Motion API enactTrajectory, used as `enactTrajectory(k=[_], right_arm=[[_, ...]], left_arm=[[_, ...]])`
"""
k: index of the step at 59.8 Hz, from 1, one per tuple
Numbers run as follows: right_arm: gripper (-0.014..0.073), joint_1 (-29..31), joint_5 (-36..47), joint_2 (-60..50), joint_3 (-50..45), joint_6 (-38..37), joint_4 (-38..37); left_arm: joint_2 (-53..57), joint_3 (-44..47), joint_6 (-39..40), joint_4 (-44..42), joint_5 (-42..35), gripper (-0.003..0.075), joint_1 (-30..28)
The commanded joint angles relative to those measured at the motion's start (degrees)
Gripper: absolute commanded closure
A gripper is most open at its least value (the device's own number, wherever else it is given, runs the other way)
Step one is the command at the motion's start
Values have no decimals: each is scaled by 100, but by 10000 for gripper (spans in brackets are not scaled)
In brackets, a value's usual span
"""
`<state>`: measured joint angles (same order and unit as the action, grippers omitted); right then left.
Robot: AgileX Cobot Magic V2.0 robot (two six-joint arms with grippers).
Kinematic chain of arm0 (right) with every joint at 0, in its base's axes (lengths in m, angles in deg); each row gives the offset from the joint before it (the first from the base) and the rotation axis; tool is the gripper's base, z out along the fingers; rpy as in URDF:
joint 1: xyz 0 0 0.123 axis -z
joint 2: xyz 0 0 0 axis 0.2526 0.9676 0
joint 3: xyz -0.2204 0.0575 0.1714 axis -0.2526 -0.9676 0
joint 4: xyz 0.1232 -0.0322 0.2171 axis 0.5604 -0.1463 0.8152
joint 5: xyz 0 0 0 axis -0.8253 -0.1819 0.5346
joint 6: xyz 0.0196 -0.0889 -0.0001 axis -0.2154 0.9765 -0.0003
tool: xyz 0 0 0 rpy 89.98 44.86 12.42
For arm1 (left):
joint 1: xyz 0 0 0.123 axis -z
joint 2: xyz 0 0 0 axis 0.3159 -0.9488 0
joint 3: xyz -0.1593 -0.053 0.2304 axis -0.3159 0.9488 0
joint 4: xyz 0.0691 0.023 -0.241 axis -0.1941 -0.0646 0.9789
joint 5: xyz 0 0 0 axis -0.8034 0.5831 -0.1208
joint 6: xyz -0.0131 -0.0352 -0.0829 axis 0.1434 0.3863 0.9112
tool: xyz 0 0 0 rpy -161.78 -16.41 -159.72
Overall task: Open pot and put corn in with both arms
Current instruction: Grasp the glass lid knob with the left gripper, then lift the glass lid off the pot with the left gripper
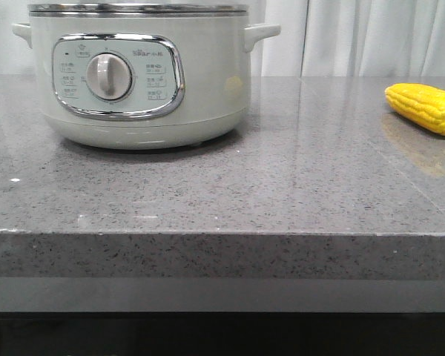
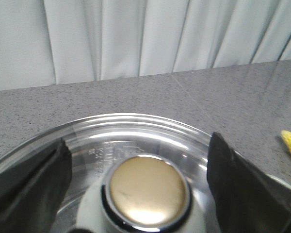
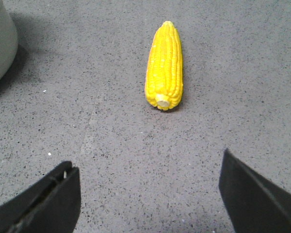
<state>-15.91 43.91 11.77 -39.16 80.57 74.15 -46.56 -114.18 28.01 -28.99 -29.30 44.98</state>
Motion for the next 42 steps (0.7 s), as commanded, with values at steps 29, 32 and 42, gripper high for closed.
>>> enactTrajectory(k=[29,32,42], right_arm=[[-8,25,344,13,147,41,23],[-8,25,344,13,147,41,23],[-8,25,344,13,147,41,23]], left_arm=[[-81,-229,28,-126,-899,427,-18],[-81,-229,28,-126,-899,470,-18],[-81,-229,28,-126,-948,533,-18]])
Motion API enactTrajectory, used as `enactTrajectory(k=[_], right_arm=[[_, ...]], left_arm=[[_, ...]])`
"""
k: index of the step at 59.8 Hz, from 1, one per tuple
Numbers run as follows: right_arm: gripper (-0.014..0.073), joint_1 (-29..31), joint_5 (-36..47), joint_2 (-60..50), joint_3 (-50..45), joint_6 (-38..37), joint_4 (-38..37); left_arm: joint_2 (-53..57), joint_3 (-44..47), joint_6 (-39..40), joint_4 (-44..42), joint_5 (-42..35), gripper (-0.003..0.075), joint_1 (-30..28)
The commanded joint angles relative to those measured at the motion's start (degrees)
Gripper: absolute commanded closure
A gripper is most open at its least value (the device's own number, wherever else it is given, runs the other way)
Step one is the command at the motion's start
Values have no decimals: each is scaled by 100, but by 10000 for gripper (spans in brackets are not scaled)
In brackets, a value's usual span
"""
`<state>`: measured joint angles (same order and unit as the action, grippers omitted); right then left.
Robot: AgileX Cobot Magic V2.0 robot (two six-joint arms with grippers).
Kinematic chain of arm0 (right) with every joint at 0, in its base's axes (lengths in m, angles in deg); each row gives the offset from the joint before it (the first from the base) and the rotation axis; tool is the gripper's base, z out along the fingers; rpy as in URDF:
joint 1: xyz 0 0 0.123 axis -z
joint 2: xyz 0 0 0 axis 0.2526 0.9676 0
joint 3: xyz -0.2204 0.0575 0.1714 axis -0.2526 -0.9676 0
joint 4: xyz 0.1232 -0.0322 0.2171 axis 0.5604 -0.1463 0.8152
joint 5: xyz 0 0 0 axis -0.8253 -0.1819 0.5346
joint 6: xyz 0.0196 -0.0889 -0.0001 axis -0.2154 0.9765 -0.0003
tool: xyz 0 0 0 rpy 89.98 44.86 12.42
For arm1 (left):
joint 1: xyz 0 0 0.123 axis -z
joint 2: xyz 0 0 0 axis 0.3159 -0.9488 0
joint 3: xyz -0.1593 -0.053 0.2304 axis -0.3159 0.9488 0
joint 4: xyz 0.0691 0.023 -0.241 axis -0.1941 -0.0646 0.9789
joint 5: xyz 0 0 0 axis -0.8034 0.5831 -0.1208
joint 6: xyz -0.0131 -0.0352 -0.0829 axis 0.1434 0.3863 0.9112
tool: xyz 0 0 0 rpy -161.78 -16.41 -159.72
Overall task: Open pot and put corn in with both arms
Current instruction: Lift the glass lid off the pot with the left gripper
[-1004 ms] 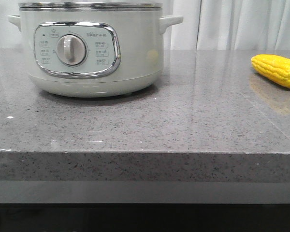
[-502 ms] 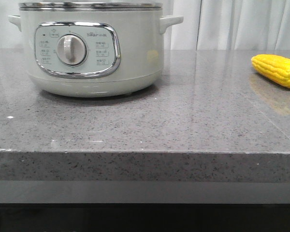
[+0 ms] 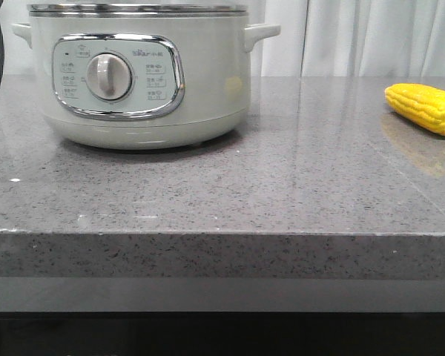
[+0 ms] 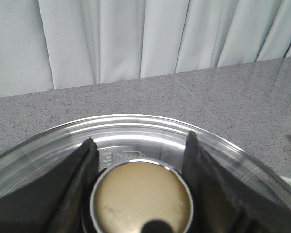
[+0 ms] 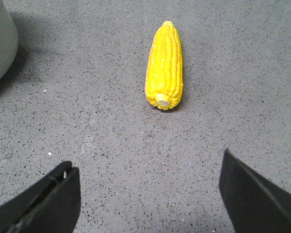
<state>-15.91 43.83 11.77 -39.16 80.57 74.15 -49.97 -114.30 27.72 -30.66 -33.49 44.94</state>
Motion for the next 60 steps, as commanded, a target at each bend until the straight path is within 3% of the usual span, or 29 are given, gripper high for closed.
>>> enactTrajectory(k=[1,20,34,47,60], right_arm=[[-8,25,351,13,147,41,23],[-8,25,377,13,147,41,23],[-8,25,354,13,147,41,23],[-8,25,283,13,147,41,23],[-8,25,179,13,147,41,23]], left_arm=[[260,-217,58,41,-543,533,-14],[728,-217,58,41,-1023,533,-14],[1545,-217,58,41,-953,533,-14],[2578,-217,58,-37,150,533,-14],[3575,-217,58,-418,2039,533,-14]])
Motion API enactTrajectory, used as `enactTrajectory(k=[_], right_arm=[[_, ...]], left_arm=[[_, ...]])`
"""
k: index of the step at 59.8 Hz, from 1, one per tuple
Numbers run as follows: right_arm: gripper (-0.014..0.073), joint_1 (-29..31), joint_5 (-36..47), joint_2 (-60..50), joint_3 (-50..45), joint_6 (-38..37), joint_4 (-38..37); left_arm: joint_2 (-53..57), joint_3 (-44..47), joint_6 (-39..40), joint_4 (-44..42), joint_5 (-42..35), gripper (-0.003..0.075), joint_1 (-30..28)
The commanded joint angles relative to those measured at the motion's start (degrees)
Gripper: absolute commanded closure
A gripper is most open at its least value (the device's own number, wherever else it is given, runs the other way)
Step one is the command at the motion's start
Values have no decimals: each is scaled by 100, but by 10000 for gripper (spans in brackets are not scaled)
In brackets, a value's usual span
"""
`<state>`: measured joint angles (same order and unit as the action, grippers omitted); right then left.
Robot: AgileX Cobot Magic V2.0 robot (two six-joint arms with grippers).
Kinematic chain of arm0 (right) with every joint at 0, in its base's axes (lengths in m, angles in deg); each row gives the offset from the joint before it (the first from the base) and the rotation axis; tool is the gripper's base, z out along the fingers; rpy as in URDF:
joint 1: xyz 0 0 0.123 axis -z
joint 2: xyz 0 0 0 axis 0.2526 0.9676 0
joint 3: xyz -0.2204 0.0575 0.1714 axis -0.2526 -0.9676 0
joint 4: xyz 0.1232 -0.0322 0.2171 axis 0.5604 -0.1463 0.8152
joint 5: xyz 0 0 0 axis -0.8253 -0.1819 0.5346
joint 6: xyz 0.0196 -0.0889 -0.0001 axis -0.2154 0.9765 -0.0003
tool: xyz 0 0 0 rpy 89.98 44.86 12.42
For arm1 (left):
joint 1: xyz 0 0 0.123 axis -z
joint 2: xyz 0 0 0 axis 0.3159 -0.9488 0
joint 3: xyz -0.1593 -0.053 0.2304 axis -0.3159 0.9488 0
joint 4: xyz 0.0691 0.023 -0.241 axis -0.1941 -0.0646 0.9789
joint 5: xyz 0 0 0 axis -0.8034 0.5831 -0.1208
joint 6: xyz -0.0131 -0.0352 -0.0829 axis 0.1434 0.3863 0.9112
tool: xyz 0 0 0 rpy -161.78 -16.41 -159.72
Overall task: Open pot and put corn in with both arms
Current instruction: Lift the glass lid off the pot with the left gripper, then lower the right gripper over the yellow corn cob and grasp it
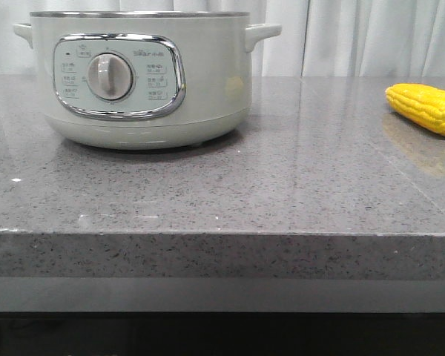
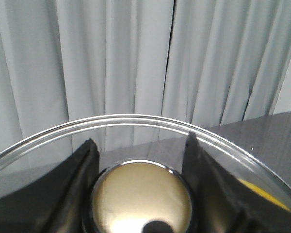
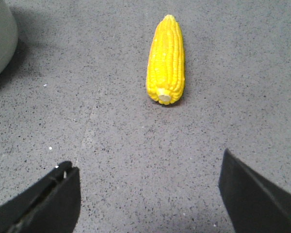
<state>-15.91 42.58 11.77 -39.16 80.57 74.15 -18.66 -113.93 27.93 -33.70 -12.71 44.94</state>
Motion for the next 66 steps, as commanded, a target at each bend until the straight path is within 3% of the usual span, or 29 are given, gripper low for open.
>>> enactTrajectory(k=[1,10,33,66], right_arm=[[-8,25,300,13,147,41,23],[-8,25,243,119,174,36,23],[-8,38,-243,1414,1190,36,28],[-8,50,-1192,4402,3827,36,-290]], left_arm=[[496,-254,36,-127,89,533,-14],[1047,-44,36,-249,1015,533,-14],[2676,1479,80,-40,1719,531,-14],[2977,1759,80,105,1764,532,-14]])
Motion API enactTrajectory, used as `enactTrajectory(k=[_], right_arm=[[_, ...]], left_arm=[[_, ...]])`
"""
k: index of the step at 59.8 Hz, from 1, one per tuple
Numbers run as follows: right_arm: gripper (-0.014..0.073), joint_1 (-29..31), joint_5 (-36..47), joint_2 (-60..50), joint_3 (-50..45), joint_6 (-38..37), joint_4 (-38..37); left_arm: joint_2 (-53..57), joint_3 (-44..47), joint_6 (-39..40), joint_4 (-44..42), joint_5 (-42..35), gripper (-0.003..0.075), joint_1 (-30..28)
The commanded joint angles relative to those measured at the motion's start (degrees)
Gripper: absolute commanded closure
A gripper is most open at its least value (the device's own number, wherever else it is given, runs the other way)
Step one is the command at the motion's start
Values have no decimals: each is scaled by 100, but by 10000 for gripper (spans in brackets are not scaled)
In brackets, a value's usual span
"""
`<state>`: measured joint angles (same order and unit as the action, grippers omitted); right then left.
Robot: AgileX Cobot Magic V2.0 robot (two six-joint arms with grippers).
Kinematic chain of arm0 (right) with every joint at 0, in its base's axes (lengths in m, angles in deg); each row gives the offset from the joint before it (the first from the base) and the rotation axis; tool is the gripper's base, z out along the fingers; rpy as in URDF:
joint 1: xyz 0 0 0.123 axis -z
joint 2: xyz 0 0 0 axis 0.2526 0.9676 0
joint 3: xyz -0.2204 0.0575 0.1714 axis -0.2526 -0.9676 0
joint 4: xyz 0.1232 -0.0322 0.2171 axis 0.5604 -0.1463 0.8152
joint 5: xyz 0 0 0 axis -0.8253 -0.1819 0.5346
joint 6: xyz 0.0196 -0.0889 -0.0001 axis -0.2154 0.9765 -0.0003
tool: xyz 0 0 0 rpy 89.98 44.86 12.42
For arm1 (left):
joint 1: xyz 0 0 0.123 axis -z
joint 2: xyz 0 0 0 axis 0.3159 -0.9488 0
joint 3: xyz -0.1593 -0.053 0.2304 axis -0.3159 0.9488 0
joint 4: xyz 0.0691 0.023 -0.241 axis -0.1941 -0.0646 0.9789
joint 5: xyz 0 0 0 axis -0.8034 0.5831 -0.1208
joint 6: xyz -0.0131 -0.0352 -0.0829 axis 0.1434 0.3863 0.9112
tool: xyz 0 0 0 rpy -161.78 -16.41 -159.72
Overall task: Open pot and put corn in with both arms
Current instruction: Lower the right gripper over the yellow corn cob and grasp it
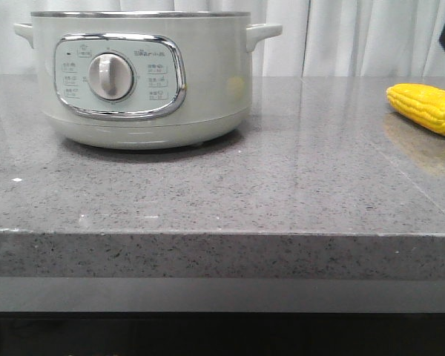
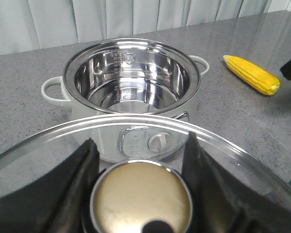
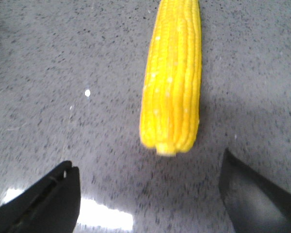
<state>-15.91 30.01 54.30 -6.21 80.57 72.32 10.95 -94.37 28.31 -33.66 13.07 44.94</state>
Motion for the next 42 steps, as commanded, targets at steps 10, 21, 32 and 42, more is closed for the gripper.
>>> enactTrajectory(k=[10,21,32,42], right_arm=[[-8,50,-146,829,1180,36,-200],[-8,50,-266,1415,1620,36,-544],[-8,50,-259,1799,1782,36,-580],[-8,50,-188,2013,1793,36,-574]], left_arm=[[17,-197,42,100,-825,532,-14],[17,-197,42,100,-833,532,-14],[17,-197,42,100,-833,532,-14],[17,-197,42,100,-838,532,-14]])
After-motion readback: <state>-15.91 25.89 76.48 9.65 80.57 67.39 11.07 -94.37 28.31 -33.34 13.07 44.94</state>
